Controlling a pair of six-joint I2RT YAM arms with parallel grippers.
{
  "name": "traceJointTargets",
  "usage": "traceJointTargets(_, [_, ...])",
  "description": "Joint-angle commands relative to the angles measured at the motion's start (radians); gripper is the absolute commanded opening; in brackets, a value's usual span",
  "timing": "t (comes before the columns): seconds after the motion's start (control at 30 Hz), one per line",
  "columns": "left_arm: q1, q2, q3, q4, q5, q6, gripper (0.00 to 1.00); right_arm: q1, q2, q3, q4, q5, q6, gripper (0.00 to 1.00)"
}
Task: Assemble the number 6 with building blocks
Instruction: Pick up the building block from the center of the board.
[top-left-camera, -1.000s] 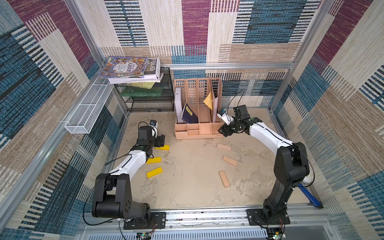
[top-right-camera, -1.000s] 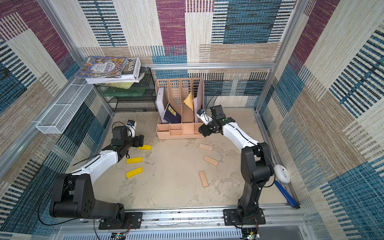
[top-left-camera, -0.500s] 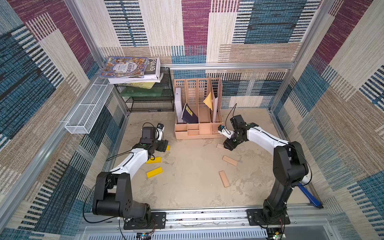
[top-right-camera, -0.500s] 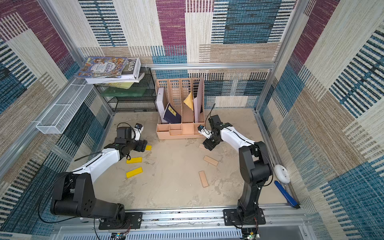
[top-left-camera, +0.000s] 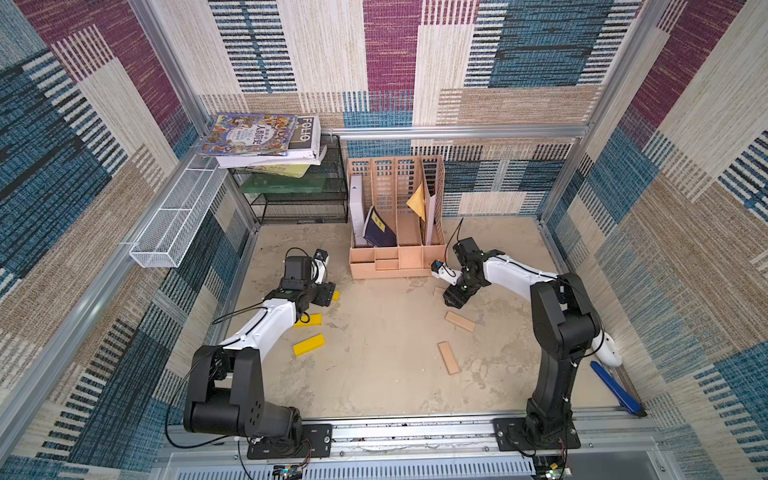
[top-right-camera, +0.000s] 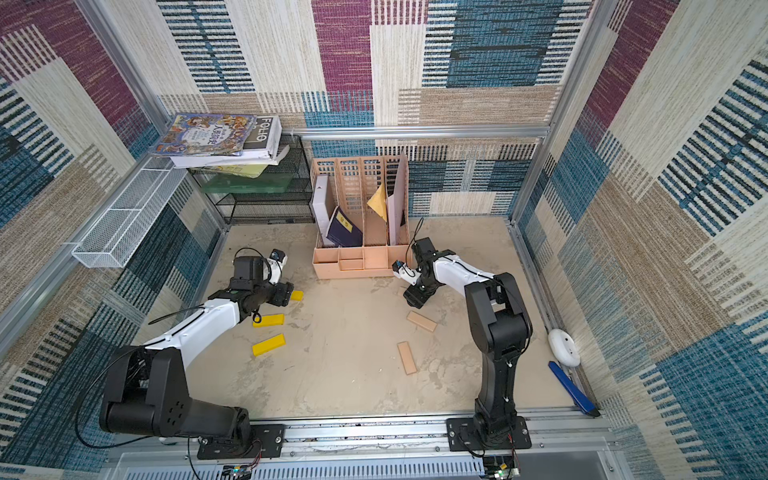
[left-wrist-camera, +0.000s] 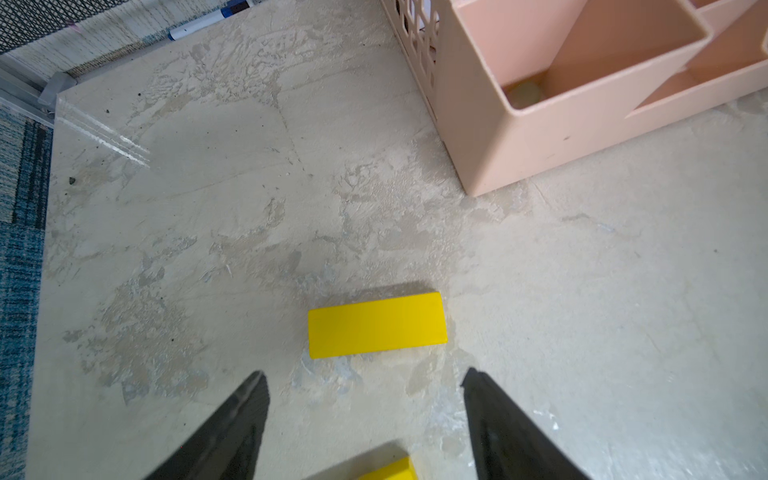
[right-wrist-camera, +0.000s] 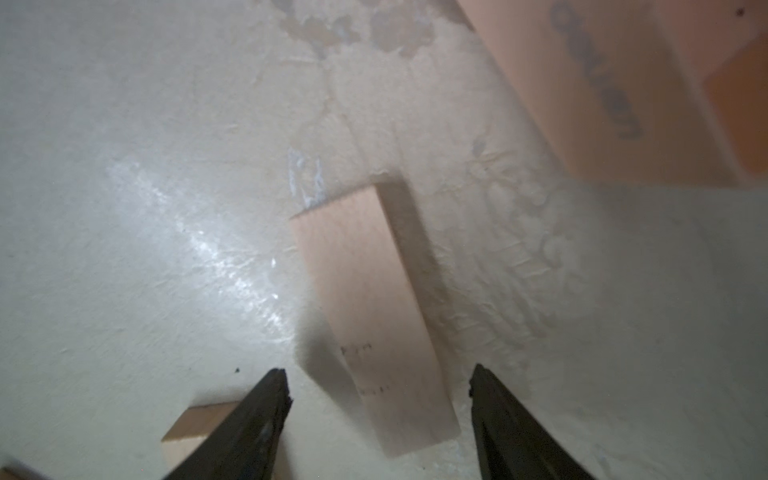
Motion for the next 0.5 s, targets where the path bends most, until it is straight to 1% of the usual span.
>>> traceJointTargets(0.0, [0.001,-0.010,-0.002,0.013,-0.001,-0.004,0.77,0.002,0.019,0.008,0.018,-0.019,-0.006,0.71])
traceJointTargets(0.13, [0.000,-0.011,-0.001,0.009,-0.003,-0.003,0.76,0.003,0.055,0.040,0.014,-0.012,-0.012,0.63])
traceJointTargets(0.2, [0.001,-0.011,0.001,0.008,-0.003,-0.002,0.75,0.004,0.077,0.062,-0.003,-0.013,-0.013,0.53])
traceJointTargets(0.27, [0.000,-0.009,0.004,0.006,-0.004,0.000,0.75,0.010,0.085,0.063,-0.003,-0.008,-0.014,0.46])
traceJointTargets(0.43, [0.001,-0.006,0.000,0.012,-0.011,0.003,0.74,0.012,0.078,0.046,-0.012,-0.054,-0.026,0.21])
traceJointTargets(0.47, [-0.001,-0.007,-0.003,0.014,-0.012,0.003,0.74,0.014,0.076,0.046,-0.016,-0.058,-0.030,0.18])
